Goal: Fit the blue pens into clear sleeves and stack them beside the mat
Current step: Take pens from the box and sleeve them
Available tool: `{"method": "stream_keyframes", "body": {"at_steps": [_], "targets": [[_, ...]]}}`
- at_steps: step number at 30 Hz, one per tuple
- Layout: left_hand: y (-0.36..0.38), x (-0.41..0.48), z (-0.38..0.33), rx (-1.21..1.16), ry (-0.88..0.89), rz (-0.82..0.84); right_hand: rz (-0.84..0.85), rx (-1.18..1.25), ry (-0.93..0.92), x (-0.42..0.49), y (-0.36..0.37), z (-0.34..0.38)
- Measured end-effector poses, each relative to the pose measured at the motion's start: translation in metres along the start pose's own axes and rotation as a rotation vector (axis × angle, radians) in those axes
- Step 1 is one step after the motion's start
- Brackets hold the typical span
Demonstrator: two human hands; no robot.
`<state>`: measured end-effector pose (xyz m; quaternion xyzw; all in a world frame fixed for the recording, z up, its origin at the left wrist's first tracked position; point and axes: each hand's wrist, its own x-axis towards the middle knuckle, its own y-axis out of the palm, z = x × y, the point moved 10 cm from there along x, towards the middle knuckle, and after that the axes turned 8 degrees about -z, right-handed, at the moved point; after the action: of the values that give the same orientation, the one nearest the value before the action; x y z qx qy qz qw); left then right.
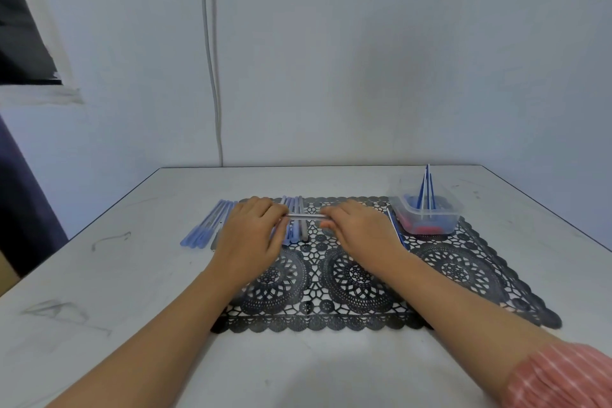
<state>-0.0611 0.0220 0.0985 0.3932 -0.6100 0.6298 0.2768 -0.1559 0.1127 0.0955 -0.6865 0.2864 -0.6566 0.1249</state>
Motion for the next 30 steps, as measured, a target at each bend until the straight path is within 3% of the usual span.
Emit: {"method": "stream_keyframes", "body": {"at_steps": [15, 19, 25, 30], "targets": [[0.011, -0.005, 0.000, 0.016, 0.006, 0.095, -0.130, -0.077, -0.088, 0.000, -0.015, 0.008], [0.014, -0.006, 0.002, 0.044, 0.001, 0.075, -0.094, -0.077, -0.047, 0.001, -0.010, 0.006], [0.018, -0.009, 0.012, 0.065, -0.011, 0.075, 0.093, -0.091, -0.026, -0.005, 0.012, 0.004], [0.023, -0.009, 0.011, 0.044, 0.027, 0.116, 0.068, -0.023, 0.042, -0.005, 0.009, -0.002]]}}
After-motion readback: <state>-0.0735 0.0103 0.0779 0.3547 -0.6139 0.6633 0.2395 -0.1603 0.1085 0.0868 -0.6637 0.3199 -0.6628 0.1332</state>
